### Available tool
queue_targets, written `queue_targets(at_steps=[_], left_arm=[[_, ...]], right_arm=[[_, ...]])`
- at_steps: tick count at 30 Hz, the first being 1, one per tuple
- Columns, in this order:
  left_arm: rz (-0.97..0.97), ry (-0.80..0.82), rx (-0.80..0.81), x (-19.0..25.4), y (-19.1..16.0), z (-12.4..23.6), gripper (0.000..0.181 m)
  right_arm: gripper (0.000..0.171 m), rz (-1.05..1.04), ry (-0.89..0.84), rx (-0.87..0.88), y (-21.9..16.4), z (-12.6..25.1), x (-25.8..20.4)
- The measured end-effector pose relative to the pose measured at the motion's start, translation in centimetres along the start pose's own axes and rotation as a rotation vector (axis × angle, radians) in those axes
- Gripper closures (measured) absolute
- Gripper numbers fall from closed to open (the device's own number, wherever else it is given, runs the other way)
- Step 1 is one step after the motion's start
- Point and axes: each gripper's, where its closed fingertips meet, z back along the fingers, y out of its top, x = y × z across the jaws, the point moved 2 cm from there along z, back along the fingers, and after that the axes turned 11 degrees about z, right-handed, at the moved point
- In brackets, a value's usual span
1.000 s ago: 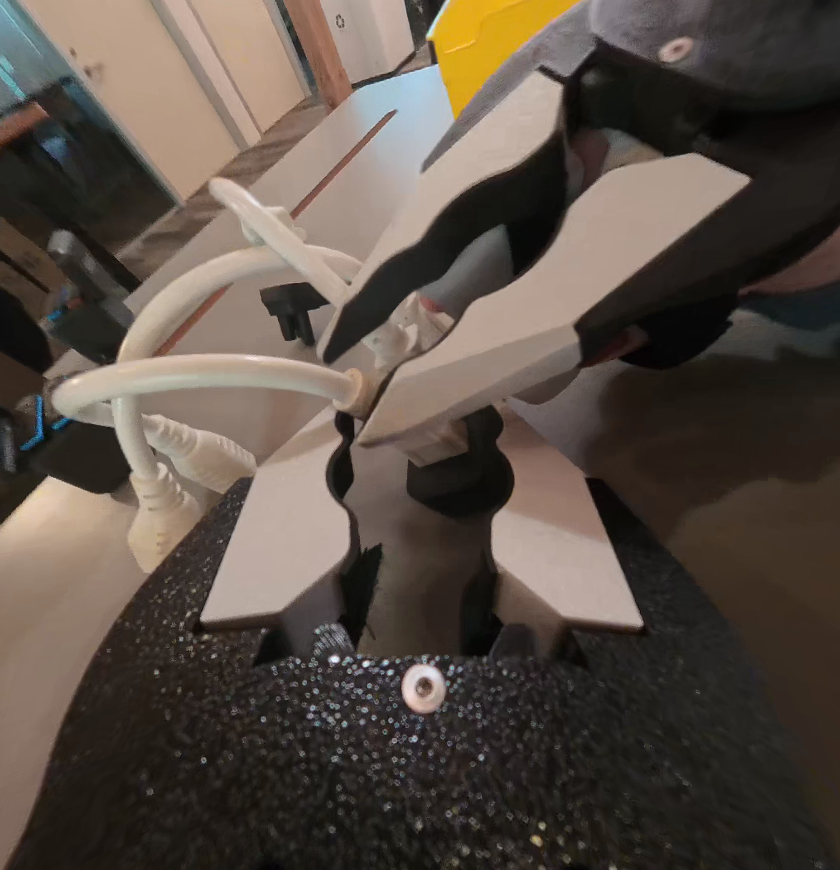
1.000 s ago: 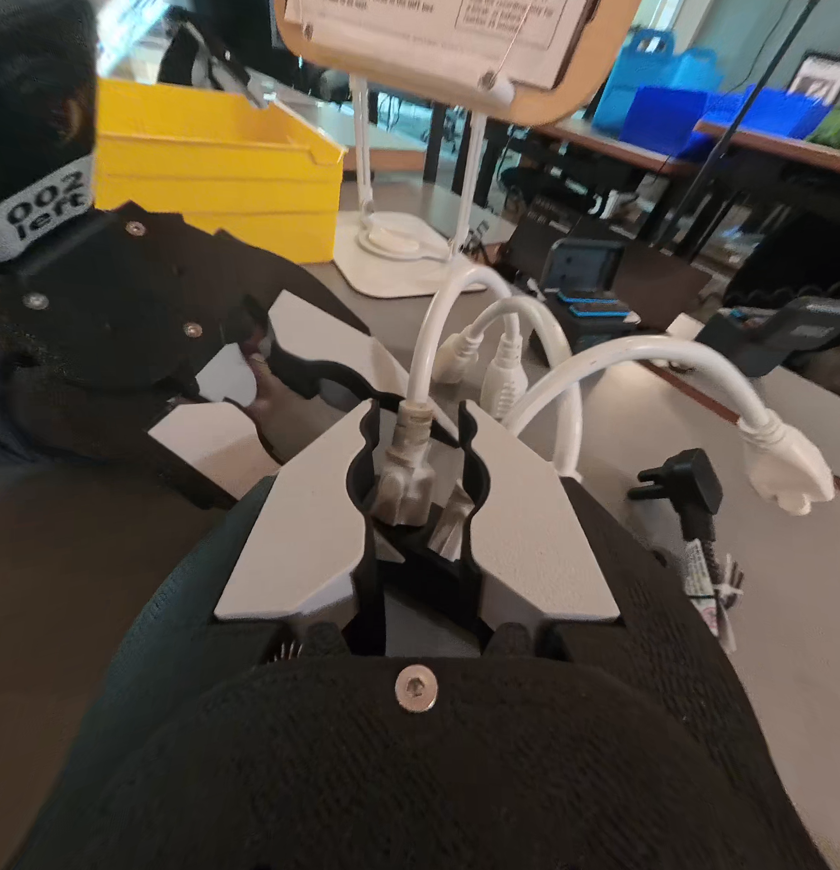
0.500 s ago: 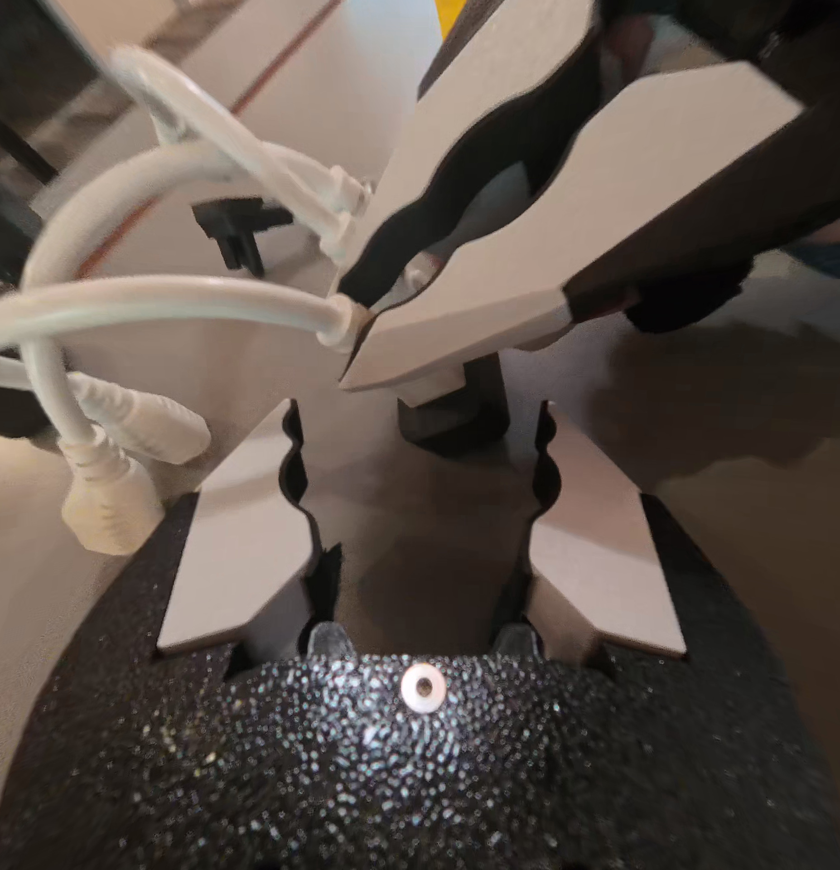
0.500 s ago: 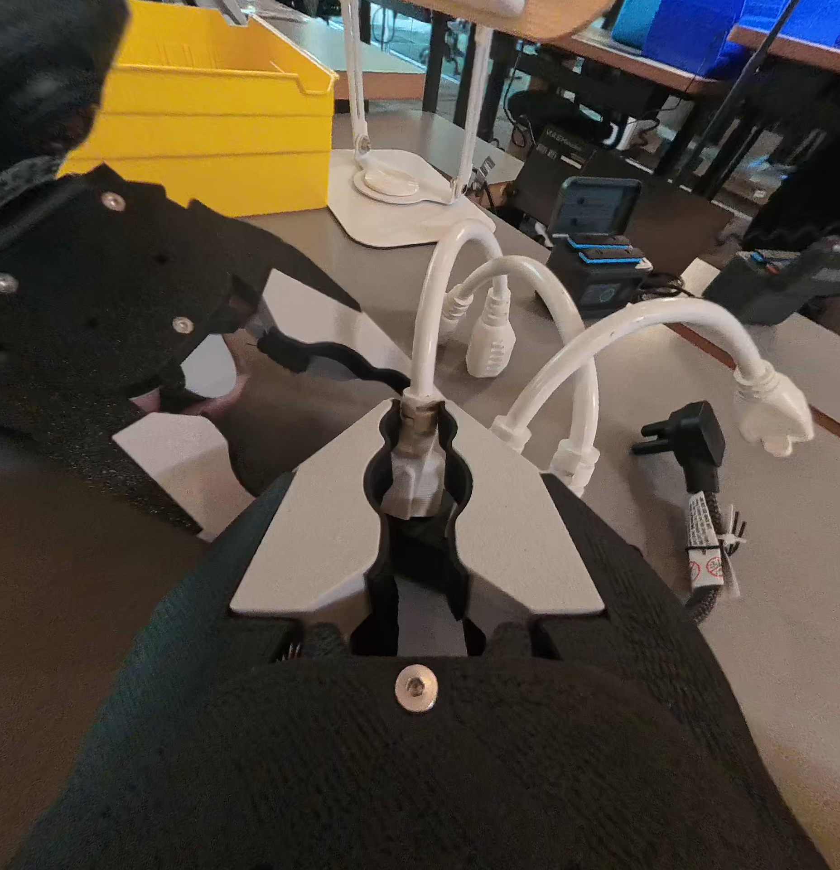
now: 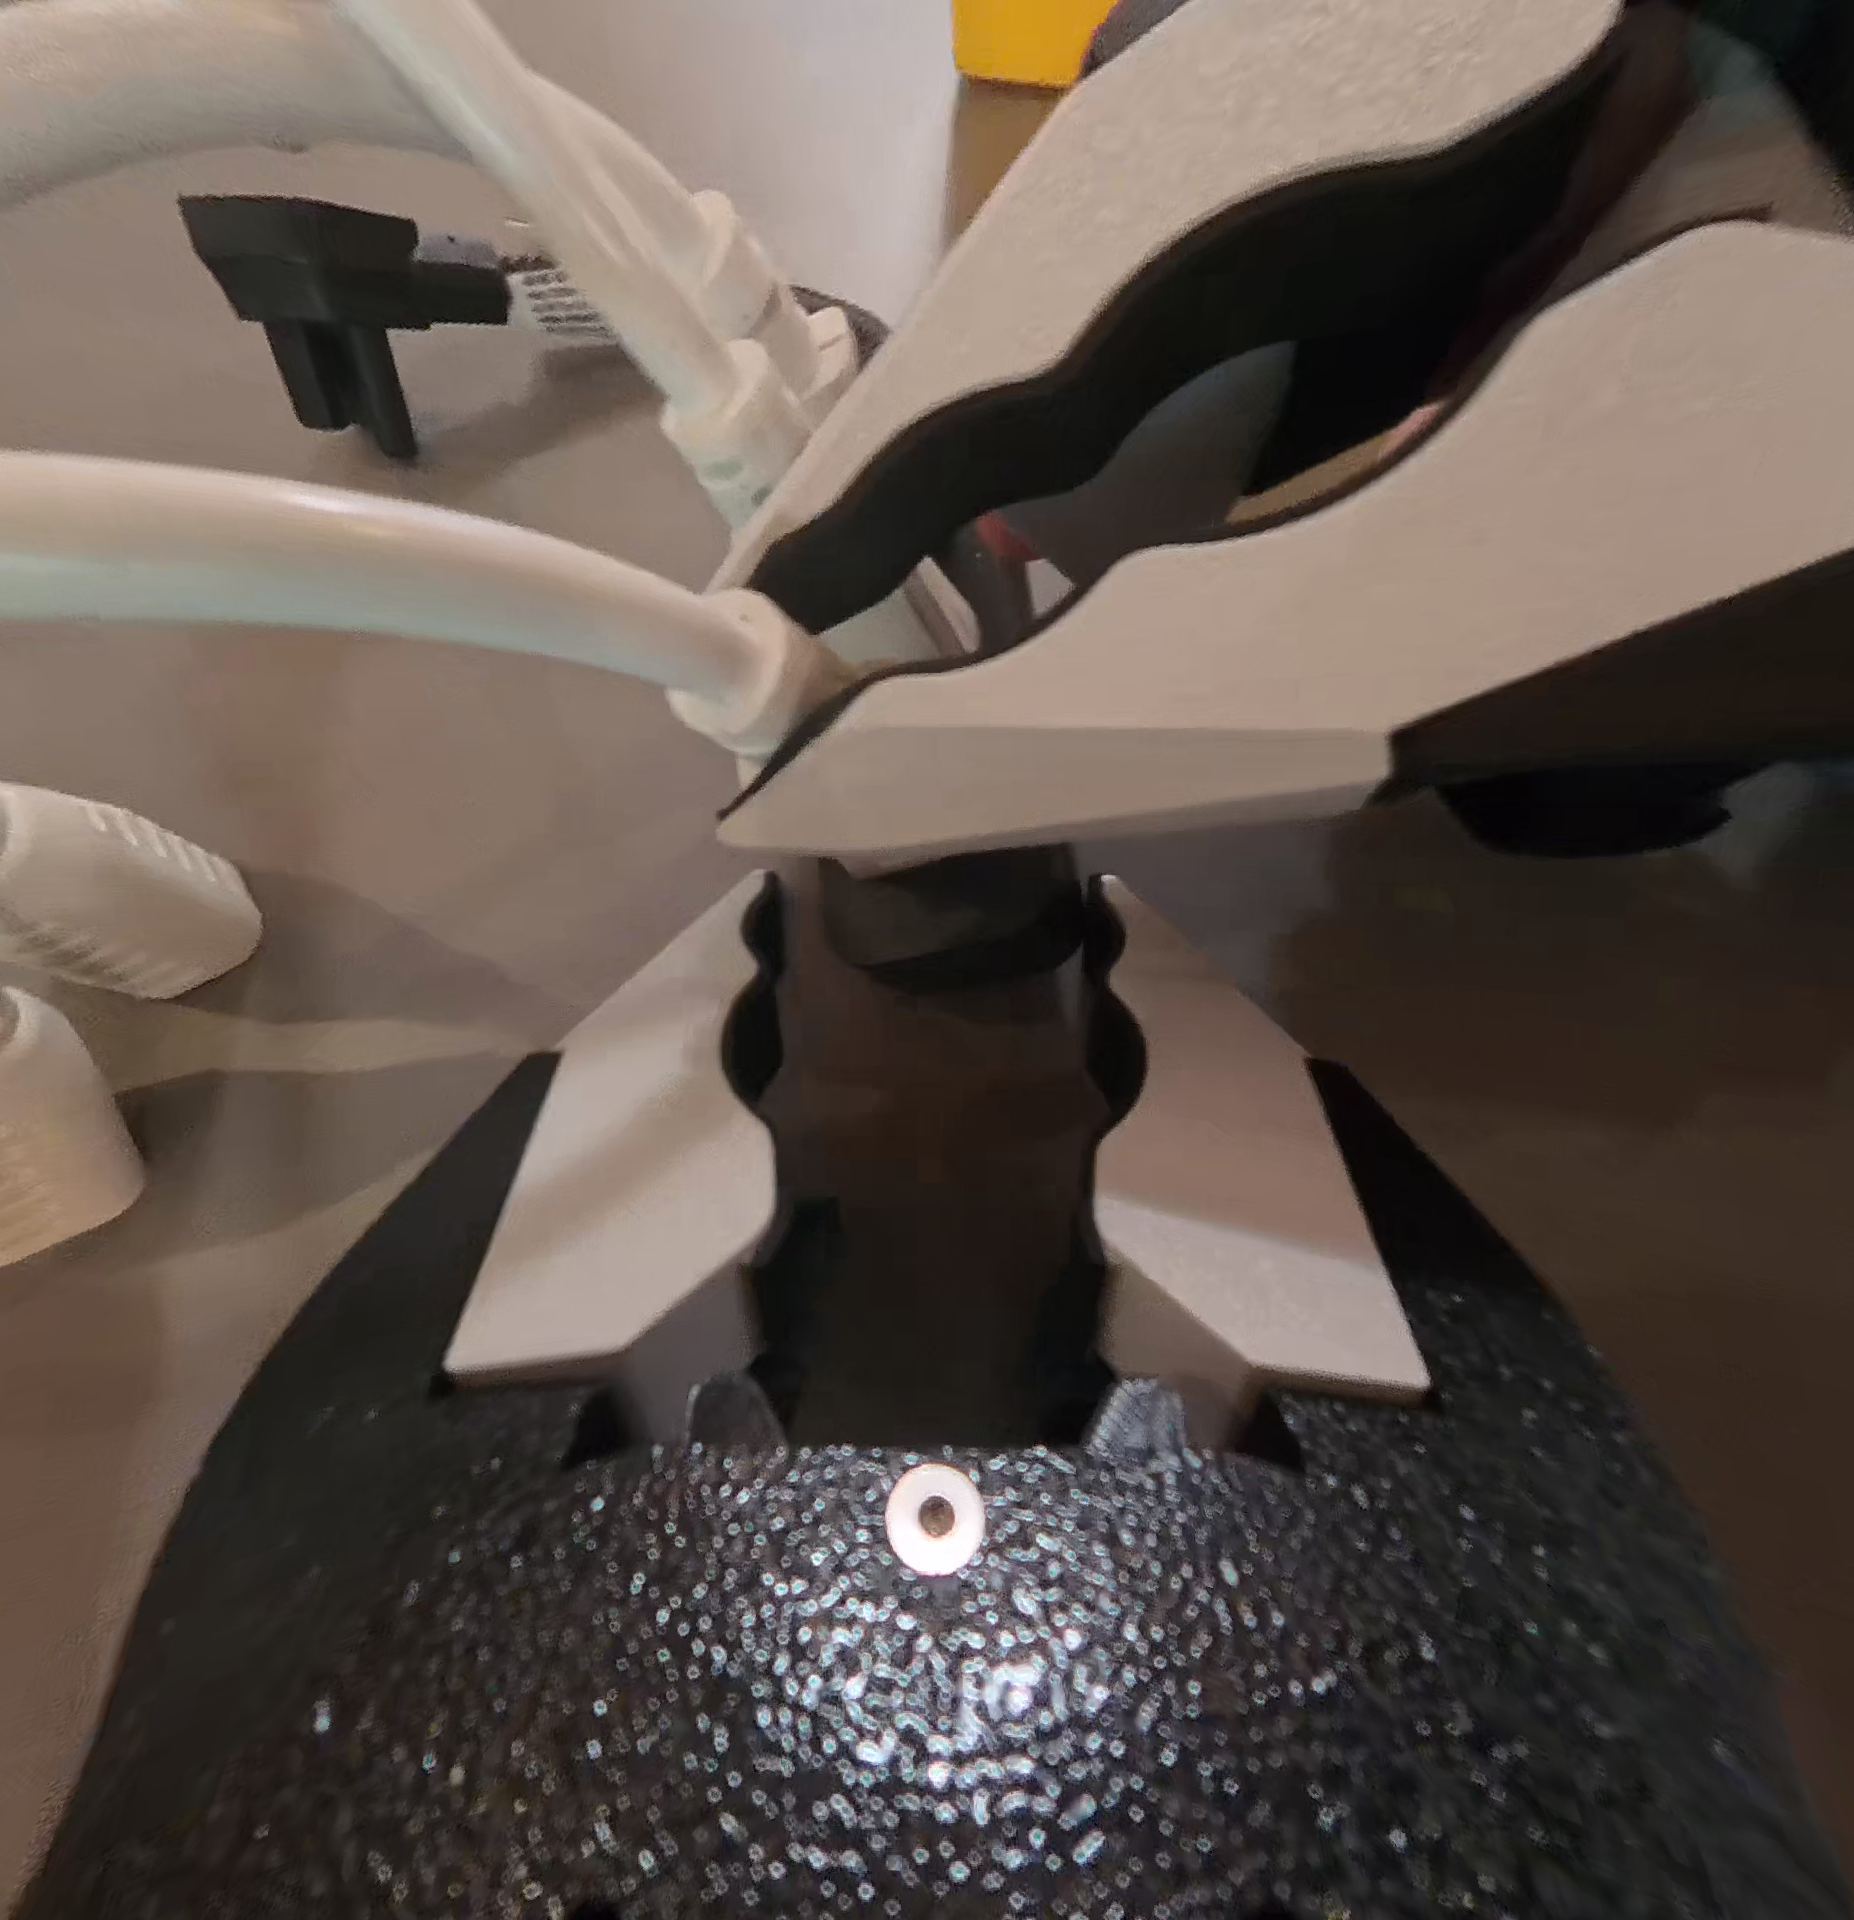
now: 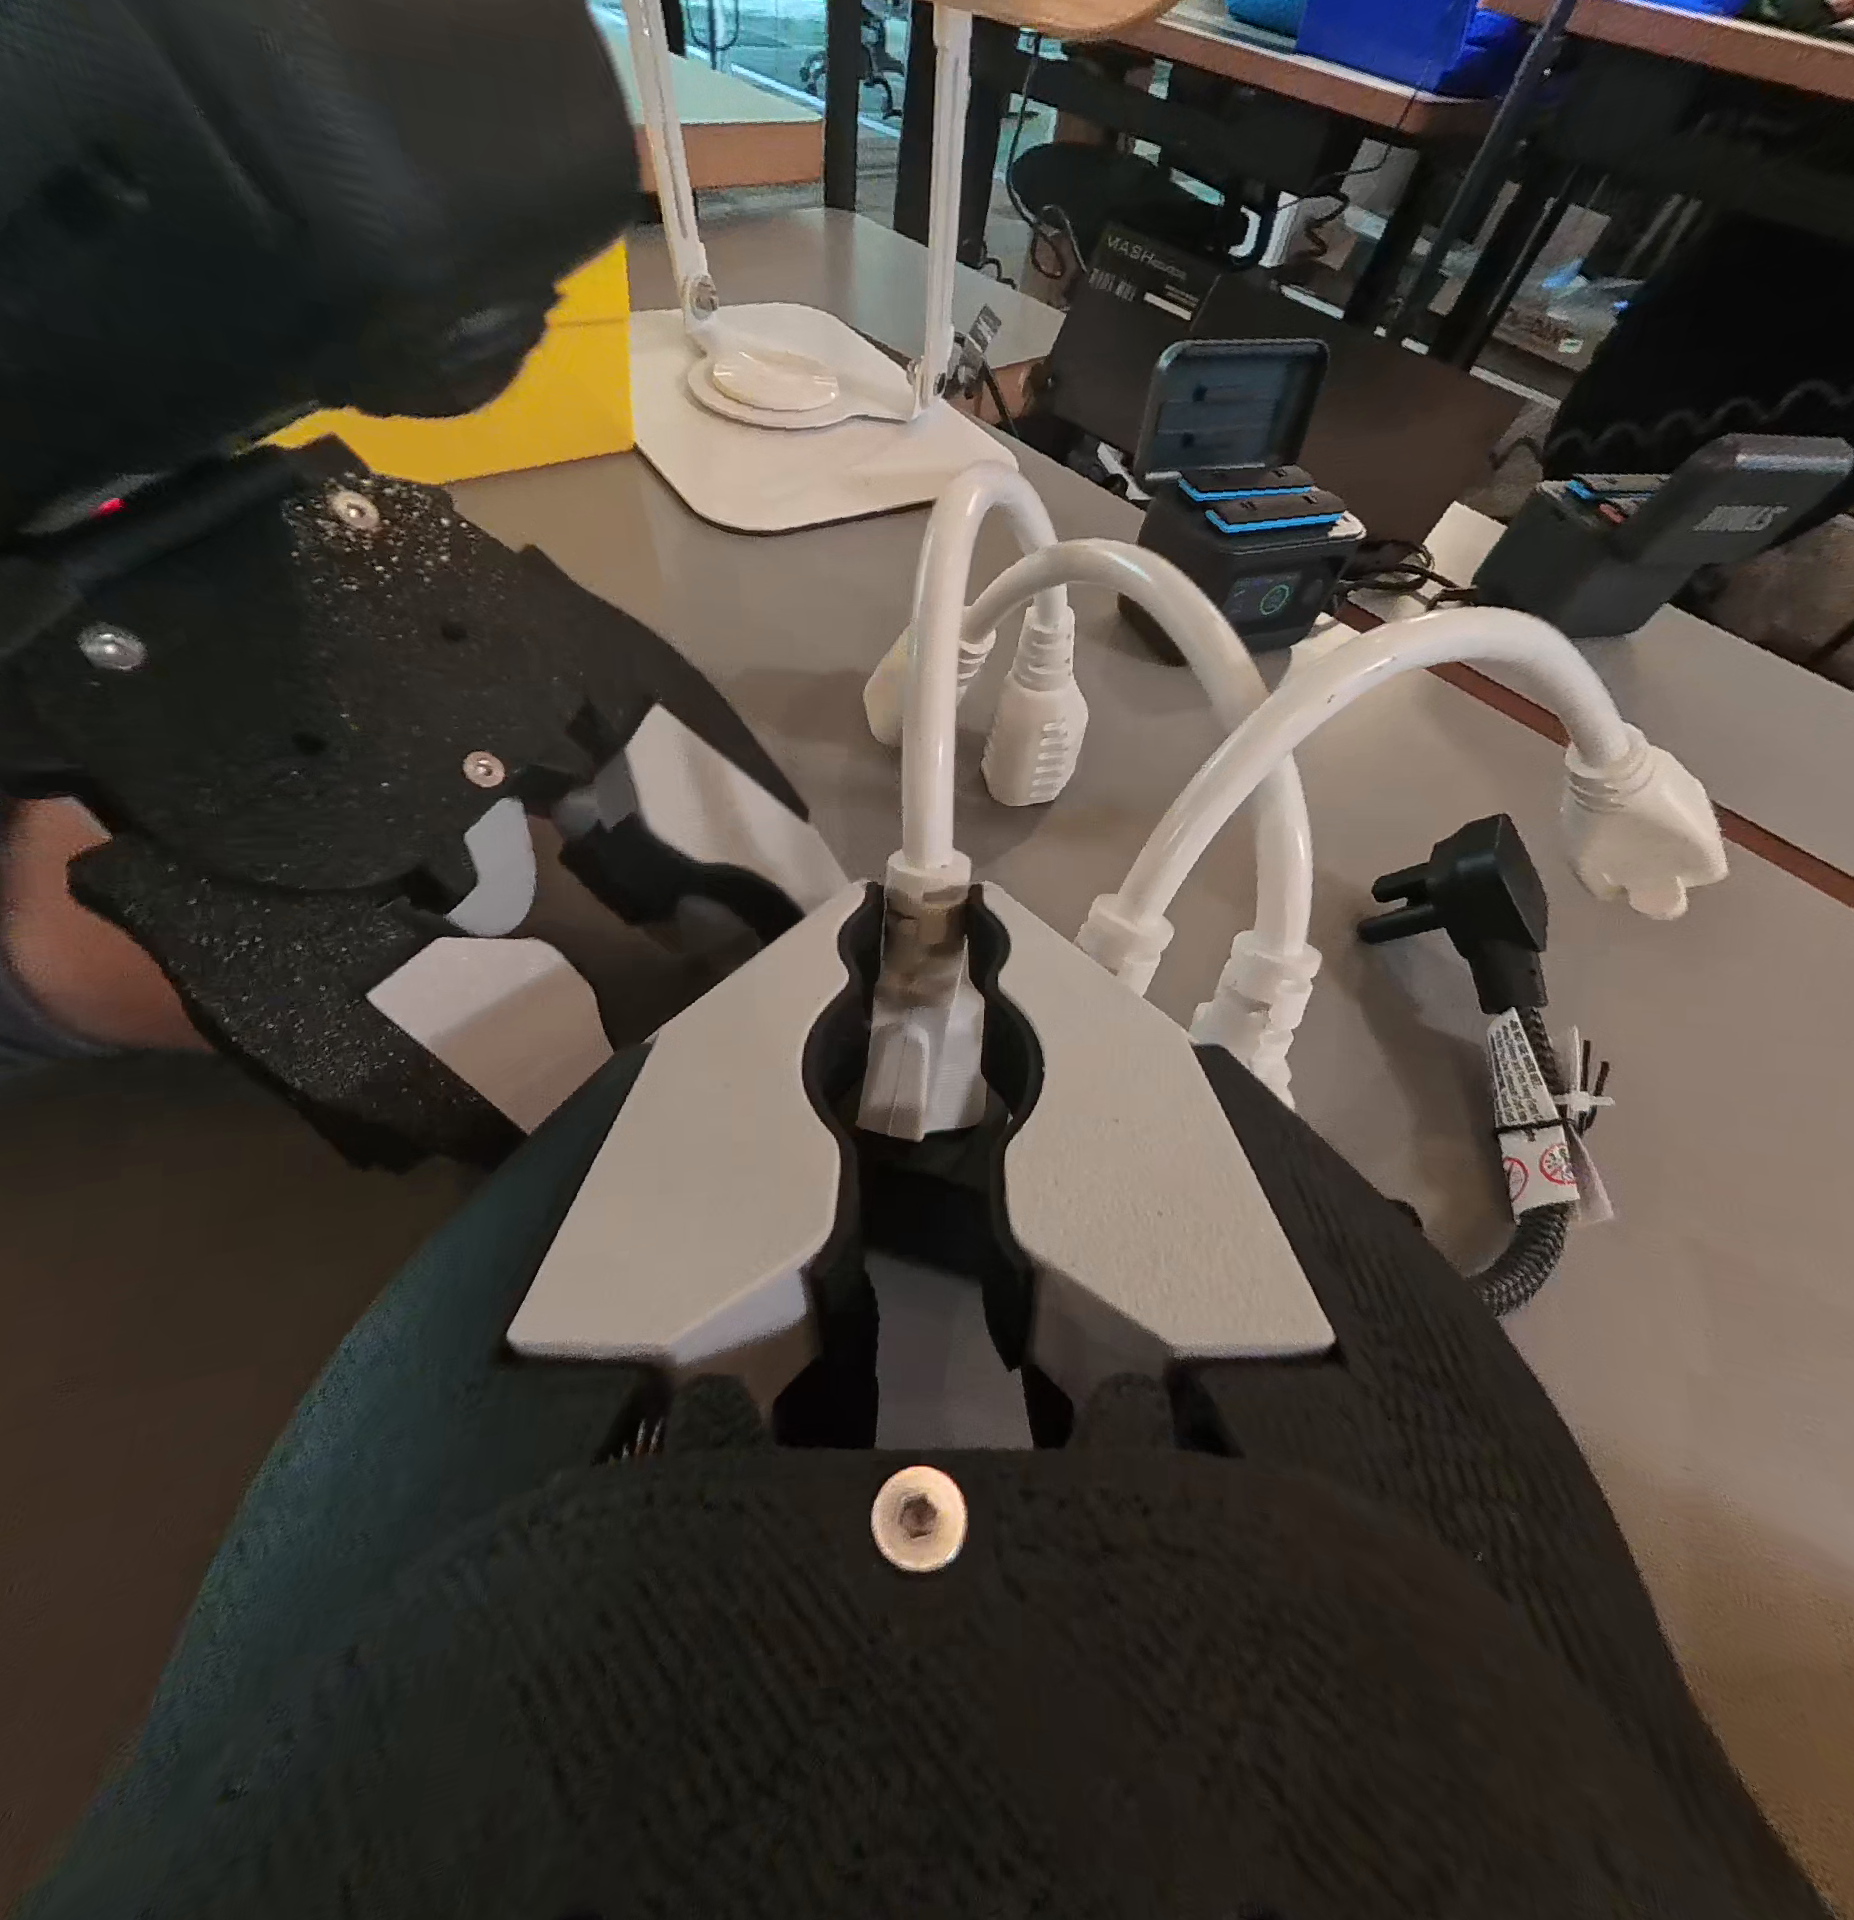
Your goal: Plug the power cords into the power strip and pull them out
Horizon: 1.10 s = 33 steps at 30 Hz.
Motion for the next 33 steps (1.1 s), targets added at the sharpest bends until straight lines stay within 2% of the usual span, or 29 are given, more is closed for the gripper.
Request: queue_targets(at_steps=[1, 5, 11, 13, 16, 20, 22, 24, 27, 31, 33], left_arm=[[-0.01, -0.011, 0.002, 0.3, 0.0, 0.0, 0.133], [-0.005, -0.009, 0.001, 0.2, 0.0, 0.0, 0.133], [-0.054, 0.005, 0.019, 0.2, 0.2, 0.1, 0.134], [-0.095, 0.007, 0.014, 0.0, 0.1, 0.4, 0.134], [-0.163, -0.002, -0.013, -0.3, -0.4, 1.0, 0.134], [-0.074, -0.046, -0.009, 0.1, -0.7, 1.0, 0.133], [-0.051, -0.03, 0.003, 0.1, -0.5, 0.8, 0.115], [-0.035, -0.017, 0.04, 0.2, 0.1, 0.8, 0.112], [0.005, -0.029, 0.109, 0.5, 0.9, 1.2, 0.121], [0.097, -0.1, 0.061, 0.9, 0.6, 0.8, 0.138], [0.124, -0.111, 0.05, 1.0, 0.5, 0.6, 0.138]], right_arm=[[0.156, -0.003, -0.005, 0.001, 0.0, 0.0, 0.1], [0.155, -0.01, 0.008, 0.01, 0.0, 0.2, 0.1], [0.14, 0.016, 0.052, -0.044, -0.8, -0.1, -0.6], [0.154, 0.055, 0.013, -0.045, -0.9, -0.1, -0.2], [0.154, 0.086, 0.047, -0.025, -0.6, -0.1, -0.9], [0.153, 0.123, 0.054, -0.033, -0.8, -0.4, -1.5], [0.154, 0.1, 0.069, -0.028, -0.8, -0.3, -1.6], [0.154, 0.095, 0.077, -0.031, -0.8, -0.3, -1.6], [0.154, 0.089, 0.092, -0.044, -0.8, -0.1, -1.7], [0.154, 0.057, 0.117, -0.082, -0.9, 0.1, -1.7], [0.154, 0.028, 0.139, -0.095, -0.9, 0.3, -1.6]])
